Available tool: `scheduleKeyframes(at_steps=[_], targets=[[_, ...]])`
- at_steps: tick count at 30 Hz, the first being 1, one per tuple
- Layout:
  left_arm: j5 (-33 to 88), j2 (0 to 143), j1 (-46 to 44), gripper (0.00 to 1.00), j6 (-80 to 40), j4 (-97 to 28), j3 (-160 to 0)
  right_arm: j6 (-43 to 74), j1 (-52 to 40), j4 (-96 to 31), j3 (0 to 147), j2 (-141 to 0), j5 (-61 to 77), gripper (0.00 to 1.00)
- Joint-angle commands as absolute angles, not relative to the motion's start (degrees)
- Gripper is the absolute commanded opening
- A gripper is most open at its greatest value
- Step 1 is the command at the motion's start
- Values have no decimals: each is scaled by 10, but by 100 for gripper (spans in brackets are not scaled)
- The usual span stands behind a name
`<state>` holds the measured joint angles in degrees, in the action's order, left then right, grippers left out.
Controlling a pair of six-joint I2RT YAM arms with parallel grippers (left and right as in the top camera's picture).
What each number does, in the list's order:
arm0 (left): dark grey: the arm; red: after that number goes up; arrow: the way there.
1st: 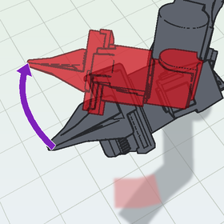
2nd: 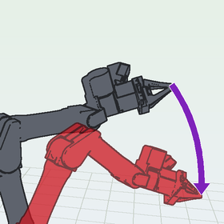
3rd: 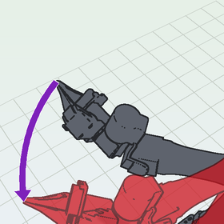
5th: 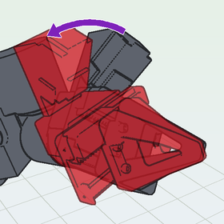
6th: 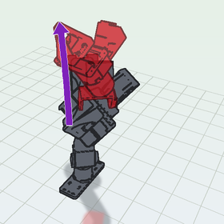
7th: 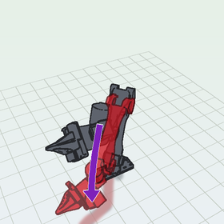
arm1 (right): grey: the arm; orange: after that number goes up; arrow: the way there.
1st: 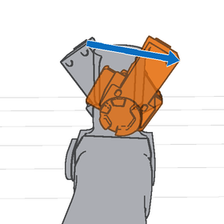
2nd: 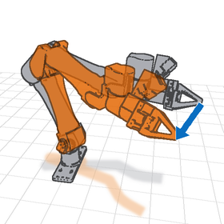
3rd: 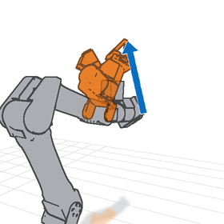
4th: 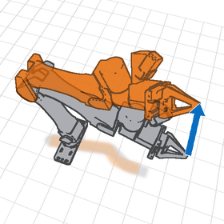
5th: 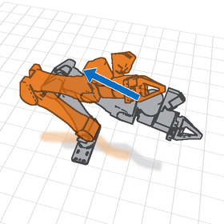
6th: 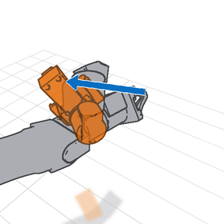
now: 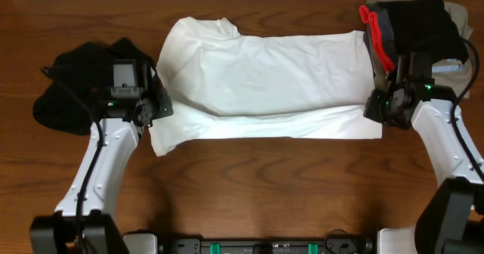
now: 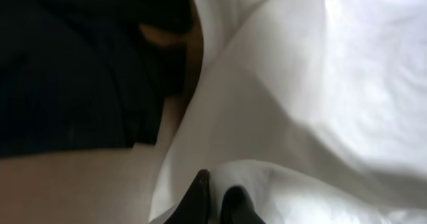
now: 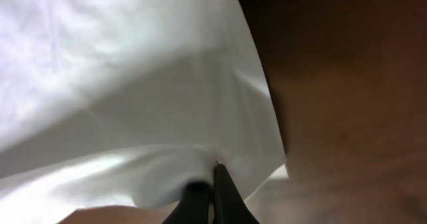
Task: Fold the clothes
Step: 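Open both grippers and release the T-shirt's bottom corners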
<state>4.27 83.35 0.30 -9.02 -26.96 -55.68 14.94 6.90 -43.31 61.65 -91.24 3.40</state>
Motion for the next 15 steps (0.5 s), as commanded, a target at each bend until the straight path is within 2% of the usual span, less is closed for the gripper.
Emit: scheduleKeyframes(at_steps=[1, 15], targets=[[35, 856, 1, 6, -91, -244, -556, 132, 73, -414, 616, -931, 42, 1], [34, 935, -21, 6, -89, -148, -556, 130, 73, -366, 616, -987, 50, 1]])
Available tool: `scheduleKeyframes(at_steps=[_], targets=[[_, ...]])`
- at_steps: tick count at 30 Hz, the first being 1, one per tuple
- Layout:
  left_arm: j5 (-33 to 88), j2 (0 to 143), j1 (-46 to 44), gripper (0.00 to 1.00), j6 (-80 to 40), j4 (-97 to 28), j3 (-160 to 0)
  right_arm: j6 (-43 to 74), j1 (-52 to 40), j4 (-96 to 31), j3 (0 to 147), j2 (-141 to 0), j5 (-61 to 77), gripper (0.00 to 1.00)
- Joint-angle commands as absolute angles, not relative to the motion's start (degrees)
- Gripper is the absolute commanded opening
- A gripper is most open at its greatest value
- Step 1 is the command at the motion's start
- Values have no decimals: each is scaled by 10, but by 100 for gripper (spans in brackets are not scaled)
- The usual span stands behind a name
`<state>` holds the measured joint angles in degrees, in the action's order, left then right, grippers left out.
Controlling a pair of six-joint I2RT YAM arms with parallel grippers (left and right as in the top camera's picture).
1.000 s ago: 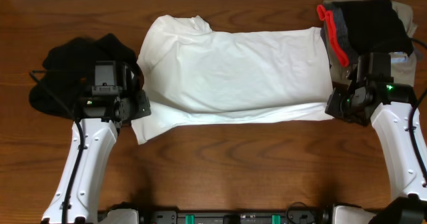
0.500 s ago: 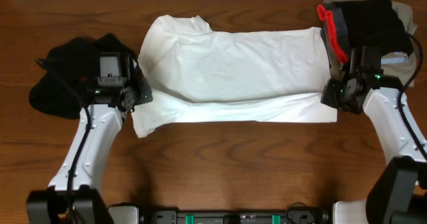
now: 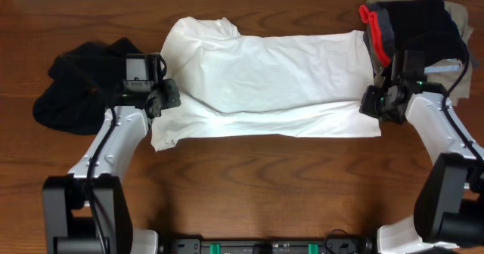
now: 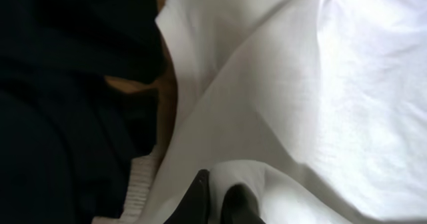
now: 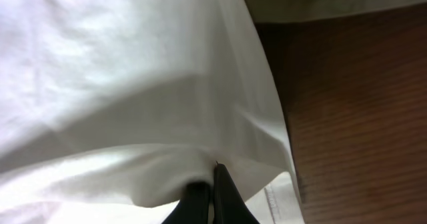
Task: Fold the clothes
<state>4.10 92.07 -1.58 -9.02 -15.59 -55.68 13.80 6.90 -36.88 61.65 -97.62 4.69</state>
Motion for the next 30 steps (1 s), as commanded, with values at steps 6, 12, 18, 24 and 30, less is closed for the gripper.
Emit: scheduleKeyframes(at_steps=[6, 12, 18, 24, 30], targets=[[34, 944, -23, 77, -88, -132, -556, 130, 73, -355, 616, -990, 50, 45], [34, 932, -23, 98, -61, -130, -574, 130, 73, -369, 635, -984, 66, 60], [34, 900, -23, 98, -60, -234, -606, 110, 72, -452, 689, -960, 80, 64], [34, 880, -22, 98, -84, -419, -608, 103, 67, -555, 712, -941, 79, 64], [34, 880, -16, 98, -124, -500, -572, 95, 67, -585, 696, -941, 68, 64]])
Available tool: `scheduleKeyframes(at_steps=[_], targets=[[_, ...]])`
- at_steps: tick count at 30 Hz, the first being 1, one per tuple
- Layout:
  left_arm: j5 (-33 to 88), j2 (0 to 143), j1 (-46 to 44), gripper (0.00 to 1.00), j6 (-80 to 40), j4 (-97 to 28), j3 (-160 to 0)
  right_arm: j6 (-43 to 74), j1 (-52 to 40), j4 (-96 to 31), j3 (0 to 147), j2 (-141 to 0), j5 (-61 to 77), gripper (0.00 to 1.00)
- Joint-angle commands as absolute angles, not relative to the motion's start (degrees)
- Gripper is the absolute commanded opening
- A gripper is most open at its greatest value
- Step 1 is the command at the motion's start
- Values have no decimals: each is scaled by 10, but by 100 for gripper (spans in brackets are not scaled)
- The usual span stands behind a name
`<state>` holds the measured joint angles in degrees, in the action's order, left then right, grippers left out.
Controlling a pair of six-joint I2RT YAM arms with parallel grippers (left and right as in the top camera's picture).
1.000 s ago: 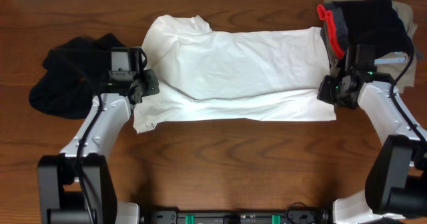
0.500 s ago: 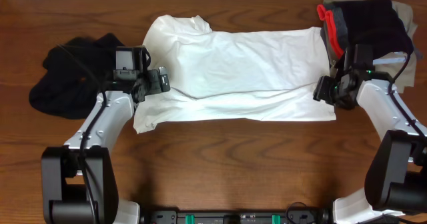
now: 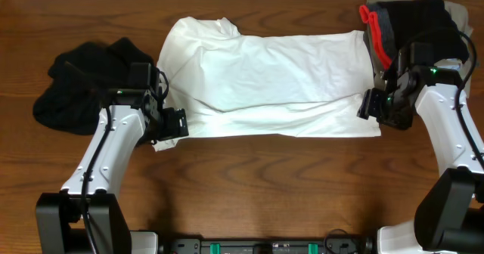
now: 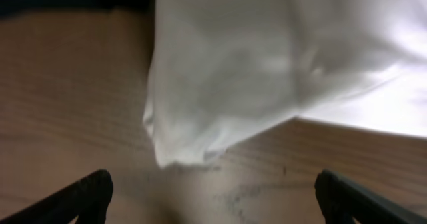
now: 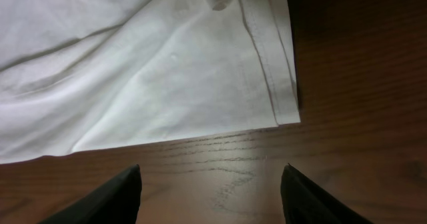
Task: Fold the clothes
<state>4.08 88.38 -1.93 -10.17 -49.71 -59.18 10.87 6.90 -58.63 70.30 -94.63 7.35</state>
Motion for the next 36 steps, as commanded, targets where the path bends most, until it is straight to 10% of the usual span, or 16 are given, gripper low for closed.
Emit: scheduleKeyframes(at_steps=[1, 13, 17, 25, 36], targets=[[34, 880, -15, 98, -126, -495, -563, 95, 67, -581, 692, -941, 67, 63], [-35, 880, -15, 98, -128, -303, -425, 91, 68, -533, 670, -941, 64, 56], [-35, 880, -15, 82, -128, -278, -422, 91, 68, -533, 670, -941, 64, 53], [-36, 880, -15, 9, -127, -239, -422, 91, 68, -529, 670, -941, 60, 48], [-121, 880, -15, 6, -112, -267, -422, 91, 72, -554, 663, -941, 46, 41]])
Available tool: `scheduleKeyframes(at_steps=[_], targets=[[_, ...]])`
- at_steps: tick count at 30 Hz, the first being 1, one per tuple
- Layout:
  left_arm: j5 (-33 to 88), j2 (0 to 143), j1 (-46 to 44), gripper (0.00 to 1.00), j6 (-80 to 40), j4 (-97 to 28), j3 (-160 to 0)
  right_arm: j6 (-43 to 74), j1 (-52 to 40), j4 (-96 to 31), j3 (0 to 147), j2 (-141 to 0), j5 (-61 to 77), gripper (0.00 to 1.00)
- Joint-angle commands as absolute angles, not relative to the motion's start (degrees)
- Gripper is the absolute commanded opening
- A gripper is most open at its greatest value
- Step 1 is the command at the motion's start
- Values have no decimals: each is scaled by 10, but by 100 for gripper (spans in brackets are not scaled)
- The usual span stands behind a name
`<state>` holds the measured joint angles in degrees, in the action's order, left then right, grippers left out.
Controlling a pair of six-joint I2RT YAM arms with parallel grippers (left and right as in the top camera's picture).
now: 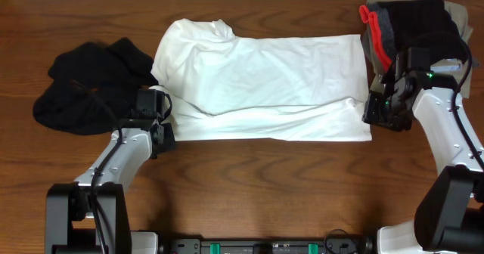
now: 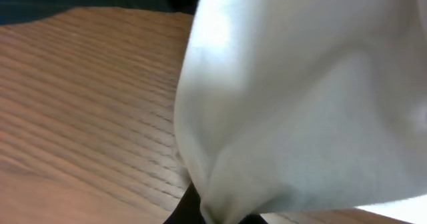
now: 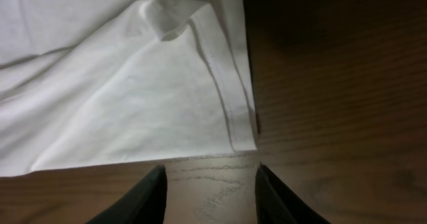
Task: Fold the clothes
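A white shirt lies spread across the table, its far half folded over the near half. My left gripper sits at the shirt's near left corner. In the left wrist view the gripper is shut on a bunched fold of the white shirt. My right gripper hovers at the near right corner. The right wrist view shows this gripper open over bare wood, with the shirt's hemmed corner just ahead of its fingers.
A crumpled black garment lies left of the shirt, behind my left arm. A pile of black, red and grey clothes sits at the back right corner. The brown wooden table shows in front of the shirt.
My left gripper was open just off the near left corner; now it is shut on that corner. The right gripper stays open but narrower, closer to the near right corner. The shirt's near corners have drawn inward.
Both grippers were shut on the shirt's upper layer at its left and right ends, and still held it half a second later. Then both were open, beside the near corners. Now the left one grips the near left corner while the right stays open.
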<state>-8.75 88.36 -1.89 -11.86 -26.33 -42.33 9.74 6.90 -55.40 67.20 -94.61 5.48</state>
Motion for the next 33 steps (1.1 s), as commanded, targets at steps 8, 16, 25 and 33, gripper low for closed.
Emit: scheduleKeyframes(at_steps=[8, 16, 25, 33], targets=[[-121, 880, -15, 6, -113, -265, -422, 91, 67, -532, 603, -941, 91, 42], [-121, 880, -15, 6, -113, -265, -422, 72, 43, -466, 563, -941, 110, 27], [-121, 880, -15, 6, -113, -265, -422, 59, 21, -421, 537, -943, 92, 40], [-121, 880, -15, 6, -113, -265, -422, 76, 18, -424, 509, -943, 25, 40]])
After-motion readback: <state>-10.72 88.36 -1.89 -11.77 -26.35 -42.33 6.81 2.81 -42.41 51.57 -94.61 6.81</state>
